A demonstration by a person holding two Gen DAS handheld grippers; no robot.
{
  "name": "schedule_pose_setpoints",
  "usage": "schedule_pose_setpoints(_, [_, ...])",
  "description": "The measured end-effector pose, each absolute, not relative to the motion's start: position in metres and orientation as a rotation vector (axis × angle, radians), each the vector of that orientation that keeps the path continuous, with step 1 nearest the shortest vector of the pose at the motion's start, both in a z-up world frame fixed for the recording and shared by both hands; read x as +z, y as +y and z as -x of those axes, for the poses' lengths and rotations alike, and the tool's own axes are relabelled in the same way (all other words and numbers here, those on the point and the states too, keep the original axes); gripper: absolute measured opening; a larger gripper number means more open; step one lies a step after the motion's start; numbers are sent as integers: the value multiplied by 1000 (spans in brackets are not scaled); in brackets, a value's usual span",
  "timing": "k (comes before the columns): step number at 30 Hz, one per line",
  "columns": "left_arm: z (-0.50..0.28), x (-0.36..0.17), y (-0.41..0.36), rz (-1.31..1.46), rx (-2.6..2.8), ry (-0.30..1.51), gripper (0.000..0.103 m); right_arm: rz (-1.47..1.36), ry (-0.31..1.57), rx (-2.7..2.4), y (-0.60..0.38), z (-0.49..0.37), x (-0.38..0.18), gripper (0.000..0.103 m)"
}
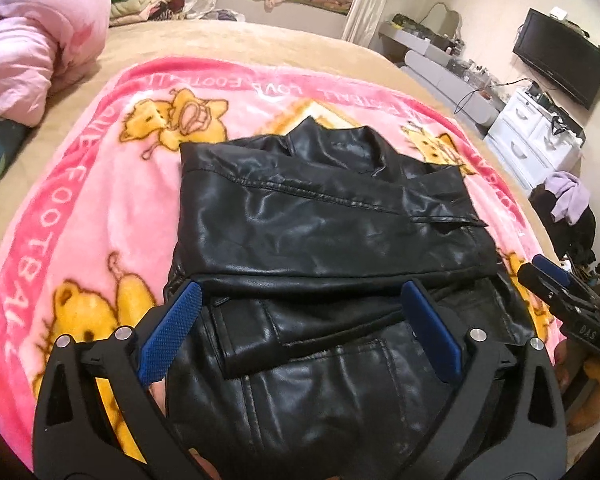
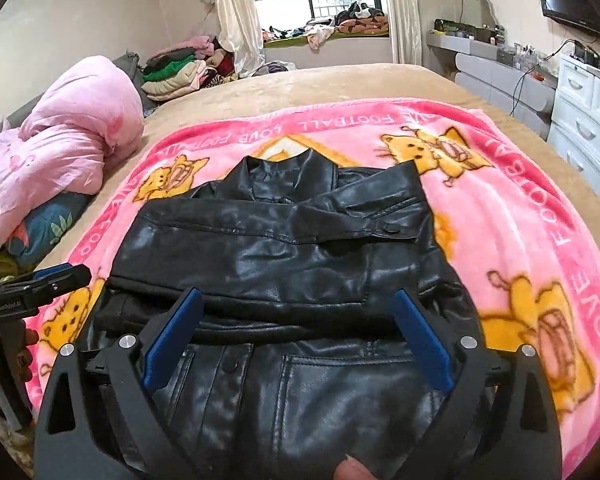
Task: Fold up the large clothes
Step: 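Draw both open tools back along the folded jacket to its fold, then grasp the folded edge of the jacket with both tools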
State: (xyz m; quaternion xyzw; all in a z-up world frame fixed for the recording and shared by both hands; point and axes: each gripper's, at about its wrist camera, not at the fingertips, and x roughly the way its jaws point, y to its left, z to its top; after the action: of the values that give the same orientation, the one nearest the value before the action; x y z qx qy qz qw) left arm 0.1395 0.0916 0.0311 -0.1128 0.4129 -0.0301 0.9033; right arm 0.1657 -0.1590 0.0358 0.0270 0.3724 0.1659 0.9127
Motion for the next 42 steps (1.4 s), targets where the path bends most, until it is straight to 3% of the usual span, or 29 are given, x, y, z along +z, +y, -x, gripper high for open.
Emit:
schedule_pose_setpoints(24, [-40,50,93,196,42,825,94,-29,735,369,-213,-85,57,96])
schedule_pose_setpoints(42, [1,2,111,250,65,957,94,-42,846,331,-265,-50,19,96])
